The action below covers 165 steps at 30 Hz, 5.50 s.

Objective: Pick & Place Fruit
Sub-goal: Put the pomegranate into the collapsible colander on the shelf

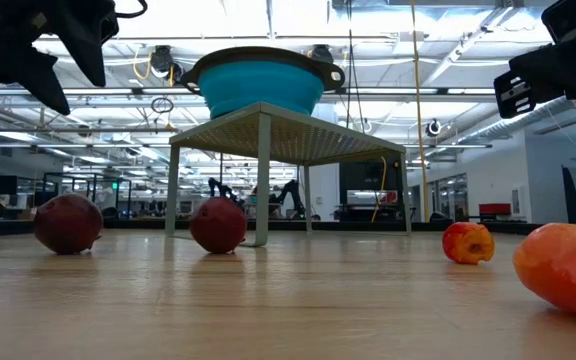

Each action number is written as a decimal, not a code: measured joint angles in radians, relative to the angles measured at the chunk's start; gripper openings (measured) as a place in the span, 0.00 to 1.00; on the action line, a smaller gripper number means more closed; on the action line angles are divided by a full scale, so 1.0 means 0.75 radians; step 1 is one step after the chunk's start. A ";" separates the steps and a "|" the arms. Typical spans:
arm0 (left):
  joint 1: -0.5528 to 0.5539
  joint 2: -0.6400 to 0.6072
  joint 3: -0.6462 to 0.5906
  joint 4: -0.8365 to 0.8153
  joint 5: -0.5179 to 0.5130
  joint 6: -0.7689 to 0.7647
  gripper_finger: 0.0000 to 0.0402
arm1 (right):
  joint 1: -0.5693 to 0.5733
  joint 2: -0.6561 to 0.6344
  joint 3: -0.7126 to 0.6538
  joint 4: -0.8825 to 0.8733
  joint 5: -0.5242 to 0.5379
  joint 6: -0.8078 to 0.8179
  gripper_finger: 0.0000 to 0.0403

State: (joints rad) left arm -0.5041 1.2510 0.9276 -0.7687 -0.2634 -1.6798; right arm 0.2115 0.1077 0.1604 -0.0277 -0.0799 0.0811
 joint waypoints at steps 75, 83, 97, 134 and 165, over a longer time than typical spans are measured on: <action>0.119 0.447 0.000 0.042 0.167 0.022 0.87 | 0.000 0.000 0.000 0.000 0.001 0.000 0.00; 0.130 0.477 -0.005 0.041 0.169 0.047 0.87 | -0.001 0.000 0.000 0.000 0.001 0.000 0.00; 0.177 0.549 -0.005 0.055 0.248 0.074 0.87 | 0.000 0.000 0.000 0.000 0.001 0.000 0.00; 0.182 0.549 -0.004 0.054 0.280 0.133 0.44 | 0.000 0.000 0.000 0.000 0.001 0.000 0.00; 0.182 0.014 0.002 0.129 0.116 0.134 0.45 | 0.000 0.000 -0.001 0.001 0.000 0.001 0.00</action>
State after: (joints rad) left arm -0.3679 1.2612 0.9291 -0.6720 -0.1761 -1.5792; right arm 0.2115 0.1076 0.1596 -0.0269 -0.0798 0.0814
